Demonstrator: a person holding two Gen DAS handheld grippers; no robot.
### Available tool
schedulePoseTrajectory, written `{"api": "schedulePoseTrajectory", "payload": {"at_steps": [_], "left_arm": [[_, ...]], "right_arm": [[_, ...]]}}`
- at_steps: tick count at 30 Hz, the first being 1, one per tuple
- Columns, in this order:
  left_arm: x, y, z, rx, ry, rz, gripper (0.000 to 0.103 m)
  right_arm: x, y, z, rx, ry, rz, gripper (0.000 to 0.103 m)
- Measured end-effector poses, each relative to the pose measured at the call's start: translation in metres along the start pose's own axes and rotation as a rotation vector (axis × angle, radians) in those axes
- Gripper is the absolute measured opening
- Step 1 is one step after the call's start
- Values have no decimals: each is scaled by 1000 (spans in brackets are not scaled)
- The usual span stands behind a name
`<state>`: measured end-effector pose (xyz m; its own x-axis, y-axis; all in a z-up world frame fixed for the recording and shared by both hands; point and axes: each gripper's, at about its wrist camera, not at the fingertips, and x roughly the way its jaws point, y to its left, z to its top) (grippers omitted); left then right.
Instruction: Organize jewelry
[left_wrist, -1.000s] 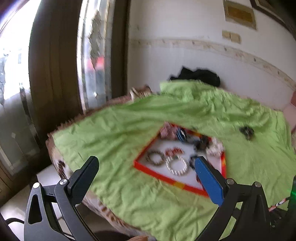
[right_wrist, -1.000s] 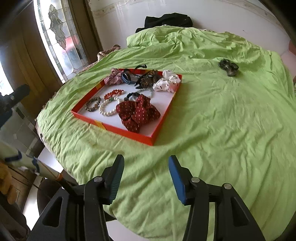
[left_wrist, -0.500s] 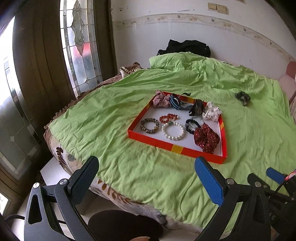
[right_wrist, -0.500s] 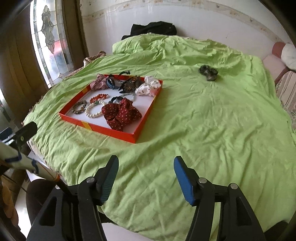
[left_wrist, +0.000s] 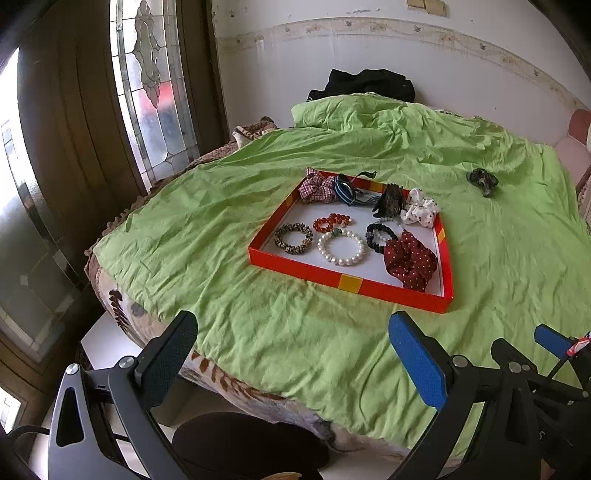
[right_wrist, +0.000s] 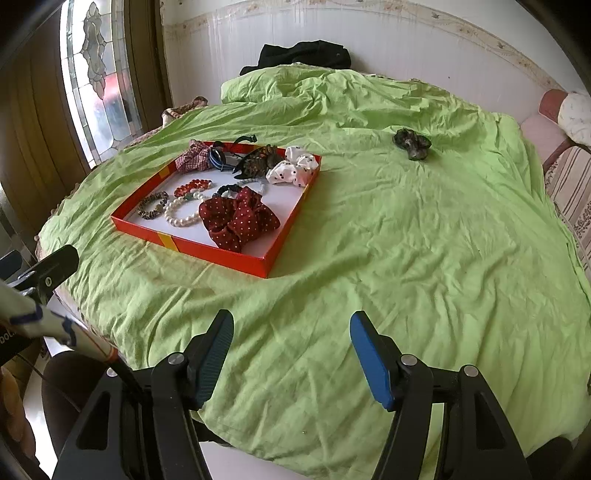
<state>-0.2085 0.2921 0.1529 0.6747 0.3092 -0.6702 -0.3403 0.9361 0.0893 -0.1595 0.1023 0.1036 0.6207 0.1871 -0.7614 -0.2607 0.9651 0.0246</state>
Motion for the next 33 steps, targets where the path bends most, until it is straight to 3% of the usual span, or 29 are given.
{"api": "schedulePoseTrajectory", "payload": {"at_steps": [23,33], "left_arm": [[14,2,-7,-6,41,-3,103],[19,24,-4,-67,52,6,103]], "right_arm": [[6,7,-3,-12,18,-3,71],[7,17,-3,-31,21,4,71]]}}
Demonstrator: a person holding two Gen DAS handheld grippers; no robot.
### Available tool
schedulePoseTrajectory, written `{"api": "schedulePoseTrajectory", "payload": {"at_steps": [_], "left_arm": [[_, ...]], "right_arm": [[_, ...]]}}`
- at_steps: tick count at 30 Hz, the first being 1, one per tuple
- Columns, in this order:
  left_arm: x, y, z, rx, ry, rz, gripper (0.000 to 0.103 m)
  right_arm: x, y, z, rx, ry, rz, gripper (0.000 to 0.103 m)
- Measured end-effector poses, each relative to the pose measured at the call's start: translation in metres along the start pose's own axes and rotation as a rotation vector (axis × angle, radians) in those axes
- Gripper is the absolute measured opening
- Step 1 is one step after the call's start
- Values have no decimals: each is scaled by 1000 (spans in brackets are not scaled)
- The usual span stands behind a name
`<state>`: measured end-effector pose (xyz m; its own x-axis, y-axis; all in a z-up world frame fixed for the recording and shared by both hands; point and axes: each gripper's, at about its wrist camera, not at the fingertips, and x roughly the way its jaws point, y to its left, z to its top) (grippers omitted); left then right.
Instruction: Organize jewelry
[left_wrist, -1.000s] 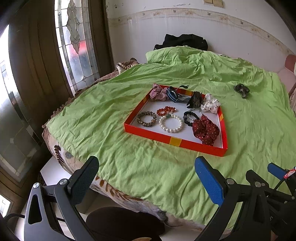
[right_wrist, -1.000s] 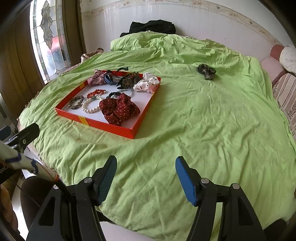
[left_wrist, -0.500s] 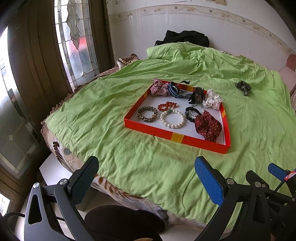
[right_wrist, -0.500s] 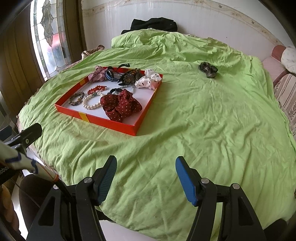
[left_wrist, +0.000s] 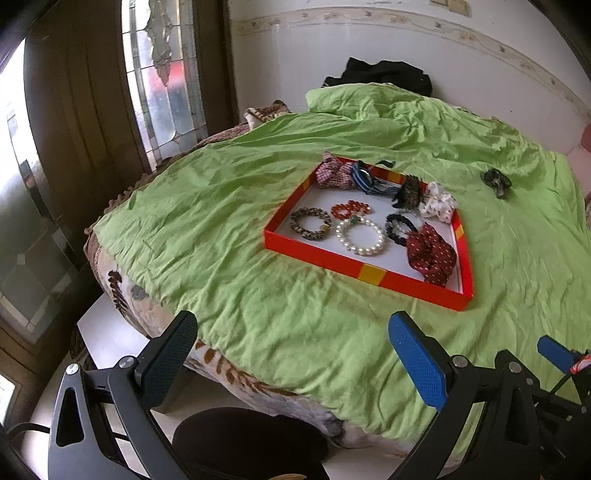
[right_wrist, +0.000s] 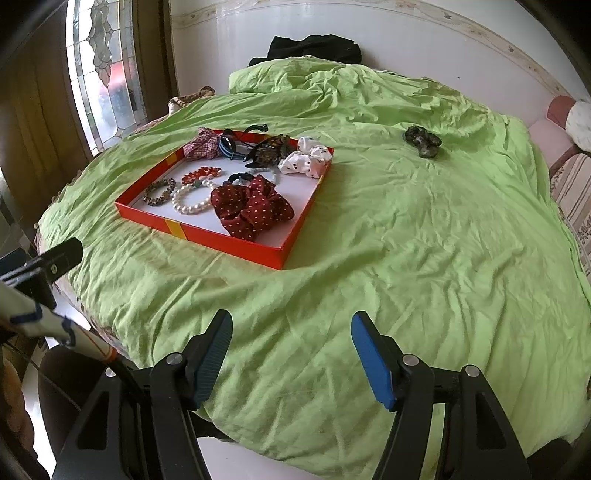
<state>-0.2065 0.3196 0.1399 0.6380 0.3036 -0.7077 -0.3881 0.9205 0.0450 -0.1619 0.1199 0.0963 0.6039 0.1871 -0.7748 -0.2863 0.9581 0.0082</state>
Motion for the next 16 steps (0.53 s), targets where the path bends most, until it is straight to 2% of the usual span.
{"api": "schedulePoseTrajectory", "payload": {"at_steps": [6,16], "left_arm": [[-6,0,4,-10,-2,12,103],[-22,-40,10,49,-14,13,103]], "right_arm": [[-5,-2,3,15,-14,14,72],[-17,-34,2,71,-33,41,73]]}}
